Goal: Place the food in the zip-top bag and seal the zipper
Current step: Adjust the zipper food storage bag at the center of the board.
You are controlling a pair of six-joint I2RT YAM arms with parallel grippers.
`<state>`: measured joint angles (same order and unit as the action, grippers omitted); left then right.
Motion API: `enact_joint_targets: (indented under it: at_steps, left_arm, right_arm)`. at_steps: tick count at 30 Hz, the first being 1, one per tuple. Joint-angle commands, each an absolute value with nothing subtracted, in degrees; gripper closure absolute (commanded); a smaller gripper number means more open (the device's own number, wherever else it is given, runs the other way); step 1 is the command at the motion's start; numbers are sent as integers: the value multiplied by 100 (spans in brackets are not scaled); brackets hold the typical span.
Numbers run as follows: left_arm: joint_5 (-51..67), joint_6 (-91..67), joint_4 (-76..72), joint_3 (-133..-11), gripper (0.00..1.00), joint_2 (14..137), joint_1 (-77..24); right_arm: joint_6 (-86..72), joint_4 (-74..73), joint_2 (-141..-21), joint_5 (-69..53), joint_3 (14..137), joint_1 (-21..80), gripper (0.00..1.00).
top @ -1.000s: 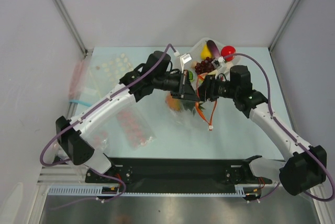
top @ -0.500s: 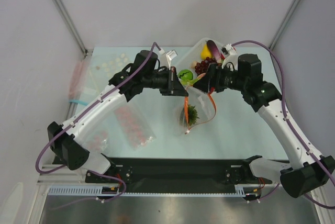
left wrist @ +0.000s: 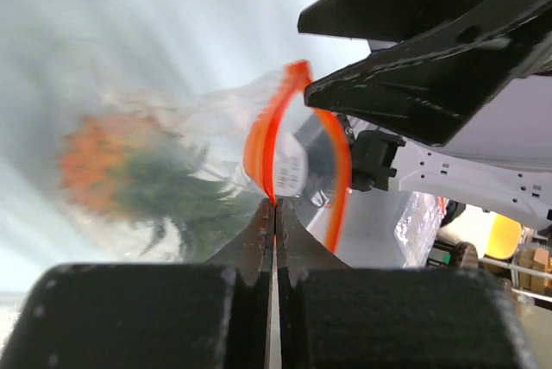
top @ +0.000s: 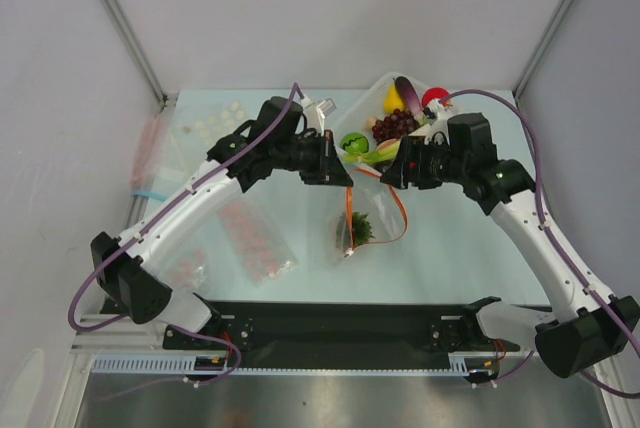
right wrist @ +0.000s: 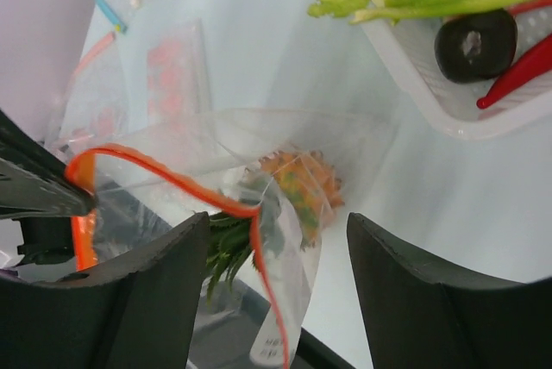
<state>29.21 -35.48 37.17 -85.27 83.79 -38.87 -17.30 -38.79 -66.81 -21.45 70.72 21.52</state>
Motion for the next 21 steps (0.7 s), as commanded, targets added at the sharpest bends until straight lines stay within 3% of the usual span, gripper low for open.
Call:
enact_joint_targets:
  at_steps: [1, 21]
  left_arm:
    - [2698, -3375, 3858, -8930, 100, 8385, -3876]
    - [2373, -3437, 4192, -9316, 100, 8517, -3876]
  right_arm:
    - [-1749, -3920, -6618, -2021, 6917, 2136, 31]
    - [-1978, -4289, -6179, -2145, 6434, 2302, 39]
